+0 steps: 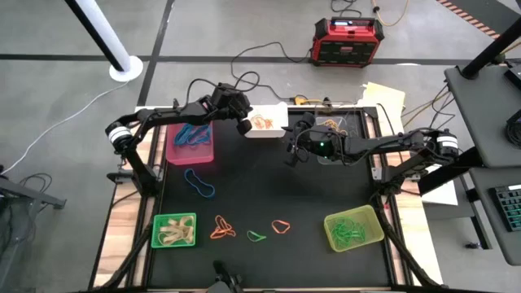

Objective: Sort rubber bands into baskets
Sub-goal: Put the orange rubber band into the white bin

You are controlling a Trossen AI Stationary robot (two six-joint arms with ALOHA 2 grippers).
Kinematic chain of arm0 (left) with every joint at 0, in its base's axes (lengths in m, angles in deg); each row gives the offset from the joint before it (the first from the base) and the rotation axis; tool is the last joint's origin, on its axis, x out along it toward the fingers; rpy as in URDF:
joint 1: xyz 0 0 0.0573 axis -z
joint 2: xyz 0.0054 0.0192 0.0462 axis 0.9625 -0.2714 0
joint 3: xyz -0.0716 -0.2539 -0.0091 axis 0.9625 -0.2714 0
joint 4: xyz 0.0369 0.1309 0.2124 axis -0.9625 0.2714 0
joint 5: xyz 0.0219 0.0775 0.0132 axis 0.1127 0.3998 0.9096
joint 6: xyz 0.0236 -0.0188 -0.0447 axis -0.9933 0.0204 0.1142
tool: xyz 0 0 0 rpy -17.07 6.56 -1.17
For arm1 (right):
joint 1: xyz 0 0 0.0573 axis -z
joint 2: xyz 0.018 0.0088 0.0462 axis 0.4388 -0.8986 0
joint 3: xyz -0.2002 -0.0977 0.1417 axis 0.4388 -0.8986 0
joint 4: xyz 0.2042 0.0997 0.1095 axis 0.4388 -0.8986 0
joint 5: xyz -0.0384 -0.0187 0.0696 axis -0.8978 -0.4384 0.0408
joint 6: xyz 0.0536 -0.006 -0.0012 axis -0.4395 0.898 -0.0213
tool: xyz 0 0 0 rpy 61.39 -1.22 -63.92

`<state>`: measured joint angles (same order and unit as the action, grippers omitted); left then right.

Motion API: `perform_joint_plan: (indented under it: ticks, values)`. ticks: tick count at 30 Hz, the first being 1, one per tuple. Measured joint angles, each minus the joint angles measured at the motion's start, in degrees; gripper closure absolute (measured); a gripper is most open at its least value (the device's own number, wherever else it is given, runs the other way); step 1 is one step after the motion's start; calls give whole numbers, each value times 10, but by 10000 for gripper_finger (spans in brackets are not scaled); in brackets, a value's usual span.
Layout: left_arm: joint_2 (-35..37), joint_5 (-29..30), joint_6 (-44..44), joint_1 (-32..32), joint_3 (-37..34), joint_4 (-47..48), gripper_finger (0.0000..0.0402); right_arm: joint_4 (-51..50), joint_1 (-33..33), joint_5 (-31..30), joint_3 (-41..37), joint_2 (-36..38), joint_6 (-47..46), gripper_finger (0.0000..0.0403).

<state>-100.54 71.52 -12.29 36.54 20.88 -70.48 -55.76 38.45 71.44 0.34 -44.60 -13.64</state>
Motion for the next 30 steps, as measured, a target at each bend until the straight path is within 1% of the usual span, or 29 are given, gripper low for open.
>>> perform_joint_plan:
  ticks: [5,9,11,14,23,26,30]
  values:
    - [-25,1,29,0,0,-71,402,0,0,0,0,0,5,229]
    - [-39,3,39,0,0,-82,400,0,0,0,0,0,4,229]
    - [-39,3,44,0,0,-81,393,-3,0,0,0,0,2,229]
    - [-37,3,45,0,0,-71,371,-7,0,0,0,0,2,229]
    - [-30,4,50,0,3,-36,275,-13,0,0,0,0,-2,229]
    - [-15,2,50,5,3,-6,257,-15,0,0,0,0,-5,229]
    - [15,-8,62,24,2,43,249,-9,0,1,-1,0,-11,229]
